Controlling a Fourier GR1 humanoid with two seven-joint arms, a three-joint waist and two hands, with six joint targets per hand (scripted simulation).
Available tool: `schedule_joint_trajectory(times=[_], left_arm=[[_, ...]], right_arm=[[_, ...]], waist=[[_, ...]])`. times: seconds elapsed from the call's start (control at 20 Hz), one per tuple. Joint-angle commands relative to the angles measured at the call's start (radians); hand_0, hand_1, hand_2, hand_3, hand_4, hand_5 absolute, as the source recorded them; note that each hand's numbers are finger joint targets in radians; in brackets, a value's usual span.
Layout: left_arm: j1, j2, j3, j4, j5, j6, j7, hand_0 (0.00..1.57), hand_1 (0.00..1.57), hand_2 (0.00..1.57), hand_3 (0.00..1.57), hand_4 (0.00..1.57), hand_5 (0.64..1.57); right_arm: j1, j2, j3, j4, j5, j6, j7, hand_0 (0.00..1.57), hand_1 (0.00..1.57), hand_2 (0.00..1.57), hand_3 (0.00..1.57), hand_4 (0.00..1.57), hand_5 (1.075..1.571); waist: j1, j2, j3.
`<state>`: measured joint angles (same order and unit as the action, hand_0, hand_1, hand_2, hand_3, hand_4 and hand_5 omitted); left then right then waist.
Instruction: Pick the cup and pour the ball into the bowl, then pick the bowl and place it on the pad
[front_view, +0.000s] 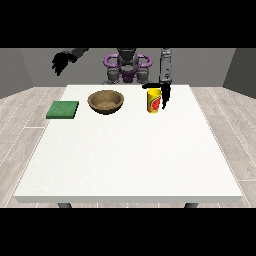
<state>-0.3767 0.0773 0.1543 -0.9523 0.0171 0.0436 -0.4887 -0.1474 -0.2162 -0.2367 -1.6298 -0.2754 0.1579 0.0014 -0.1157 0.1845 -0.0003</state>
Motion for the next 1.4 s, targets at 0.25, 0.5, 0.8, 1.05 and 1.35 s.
schedule_joint_trajectory(times=[0.25,0.5,0.8,1.05,1.35], left_arm=[[-0.014,0.04,0.044,0.237,-0.05,0.064,-0.237,0.92,0.92,1.32,1.38,1.24,1.538],[-0.082,0.029,0.064,0.323,-0.083,0.2,-0.259,1.27,1.27,1.57,1.57,1.35,1.468],[-0.125,0.026,-0.049,0.266,-0.201,0.296,-0.063,1.28,1.28,1.57,1.57,1.39,1.436],[-0.213,-0.006,-0.191,0.252,-0.398,0.471,0.144,1.3,1.3,1.57,1.57,1.4,1.488],[-0.301,-0.04,-0.403,0.354,-0.727,0.629,0.414,1.36,1.36,1.57,1.57,1.45,1.533]], right_arm=[[-0.006,-0.037,-0.041,-0.008,-0.057,0.066,-0.034,0.0,0.0,0.0,0.0,0.66,1.569],[-0.034,-0.103,-0.091,-0.034,-0.134,0.101,0.045,0.0,0.0,0.0,0.17,0.65,1.568],[-0.046,-0.151,-0.157,0.153,-0.146,0.112,0.059,0.0,0.0,0.0,0.27,0.64,1.568],[-0.038,-0.171,-0.151,0.227,-0.141,0.141,0.075,0.0,0.0,0.0,0.28,0.64,1.564],[-0.026,-0.16,-0.142,0.316,-0.111,0.168,0.022,0.0,0.0,0.0,0.15,0.67,1.561]], waist=[[-0.058,0.078,-0.0003],[-0.106,0.086,-0.0003],[-0.024,-0.064,0.0013],[-0.02,-0.175,0.0039],[-0.01,-0.202,0.0055]])
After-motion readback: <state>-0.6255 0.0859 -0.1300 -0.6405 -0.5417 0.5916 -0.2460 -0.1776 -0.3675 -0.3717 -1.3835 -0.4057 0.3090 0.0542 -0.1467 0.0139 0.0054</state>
